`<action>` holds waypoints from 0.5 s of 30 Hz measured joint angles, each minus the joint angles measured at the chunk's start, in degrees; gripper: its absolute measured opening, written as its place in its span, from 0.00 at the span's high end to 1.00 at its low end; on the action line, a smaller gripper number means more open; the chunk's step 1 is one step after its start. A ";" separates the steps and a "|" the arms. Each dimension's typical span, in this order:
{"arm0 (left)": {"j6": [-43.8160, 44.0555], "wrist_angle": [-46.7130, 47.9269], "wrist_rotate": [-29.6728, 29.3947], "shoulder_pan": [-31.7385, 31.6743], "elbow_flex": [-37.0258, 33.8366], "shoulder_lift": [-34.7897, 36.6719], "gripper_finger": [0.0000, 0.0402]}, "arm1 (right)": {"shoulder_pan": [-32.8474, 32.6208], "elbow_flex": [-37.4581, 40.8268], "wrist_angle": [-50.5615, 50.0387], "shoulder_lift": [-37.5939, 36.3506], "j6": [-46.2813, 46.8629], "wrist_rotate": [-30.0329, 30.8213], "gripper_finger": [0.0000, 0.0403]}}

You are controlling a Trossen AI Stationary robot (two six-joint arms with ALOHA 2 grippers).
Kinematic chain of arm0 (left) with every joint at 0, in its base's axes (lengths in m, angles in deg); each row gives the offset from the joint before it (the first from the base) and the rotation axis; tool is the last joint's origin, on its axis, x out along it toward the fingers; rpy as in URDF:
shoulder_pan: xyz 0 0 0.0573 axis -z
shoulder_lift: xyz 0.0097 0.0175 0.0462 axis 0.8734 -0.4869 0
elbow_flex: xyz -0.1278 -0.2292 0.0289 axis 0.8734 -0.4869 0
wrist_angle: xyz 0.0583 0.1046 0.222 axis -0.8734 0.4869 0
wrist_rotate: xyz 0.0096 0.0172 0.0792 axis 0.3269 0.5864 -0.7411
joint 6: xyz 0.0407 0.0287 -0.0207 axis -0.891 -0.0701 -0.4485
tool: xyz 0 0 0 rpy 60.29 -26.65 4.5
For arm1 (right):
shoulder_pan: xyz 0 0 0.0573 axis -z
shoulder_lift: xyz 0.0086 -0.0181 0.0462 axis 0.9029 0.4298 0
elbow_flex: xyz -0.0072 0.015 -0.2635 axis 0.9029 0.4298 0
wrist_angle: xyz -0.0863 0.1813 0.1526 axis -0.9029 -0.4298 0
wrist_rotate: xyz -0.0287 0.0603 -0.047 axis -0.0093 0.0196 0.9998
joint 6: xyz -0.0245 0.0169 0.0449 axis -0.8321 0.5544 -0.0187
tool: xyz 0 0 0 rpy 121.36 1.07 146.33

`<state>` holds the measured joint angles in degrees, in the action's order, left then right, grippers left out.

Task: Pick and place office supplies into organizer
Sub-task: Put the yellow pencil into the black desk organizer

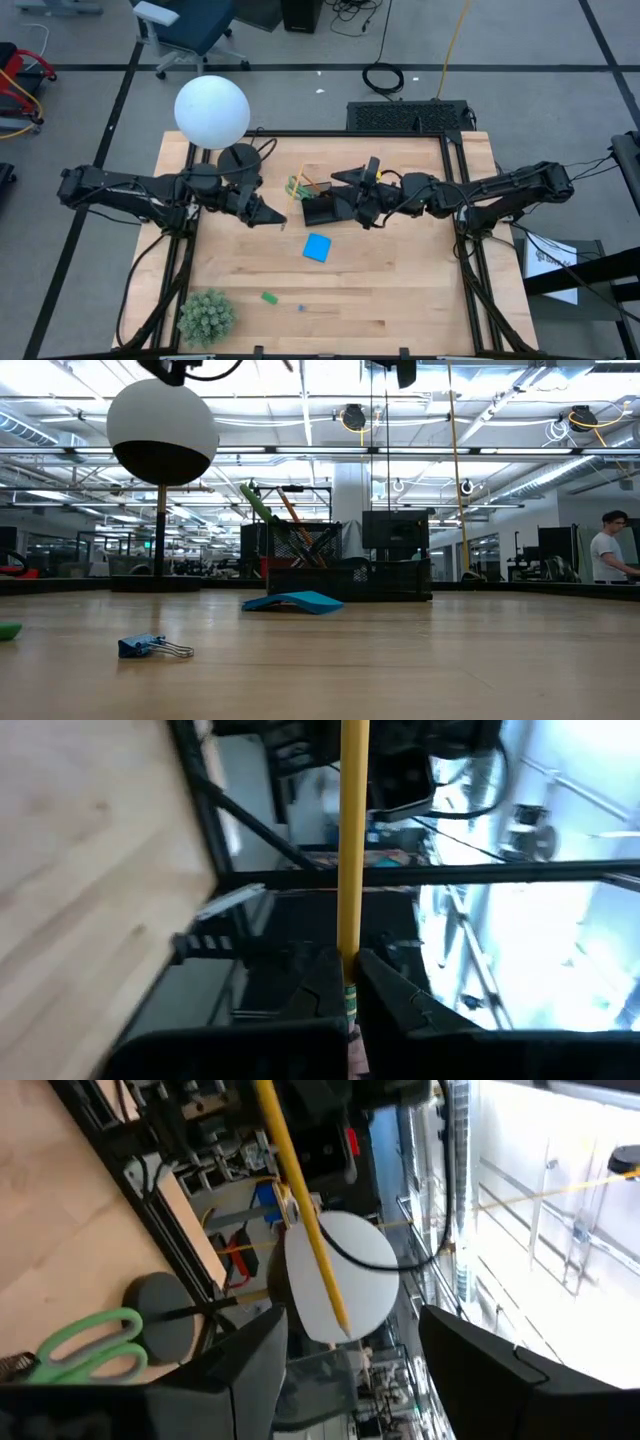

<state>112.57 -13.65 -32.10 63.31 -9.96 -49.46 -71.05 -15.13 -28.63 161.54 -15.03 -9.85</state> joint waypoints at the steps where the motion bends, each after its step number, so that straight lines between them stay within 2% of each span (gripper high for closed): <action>1: 0.45 -1.42 0.45 -0.10 0.03 -0.78 1.00 | 0.00 0.00 0.03 0.00 -0.10 -0.41 0.45; 11: 4.39 -14.02 4.31 -2.21 0.03 -9.29 1.00 | -0.04 0.00 0.72 1.46 -0.57 -1.90 0.45; 15: 4.48 -14.65 5.65 -2.81 1.93 -11.81 1.00 | -0.04 -0.02 1.54 1.63 -0.55 -3.30 0.45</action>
<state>117.05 -28.30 -26.45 60.50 -8.04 -61.26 -71.09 -15.15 -27.10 163.17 -15.57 -13.15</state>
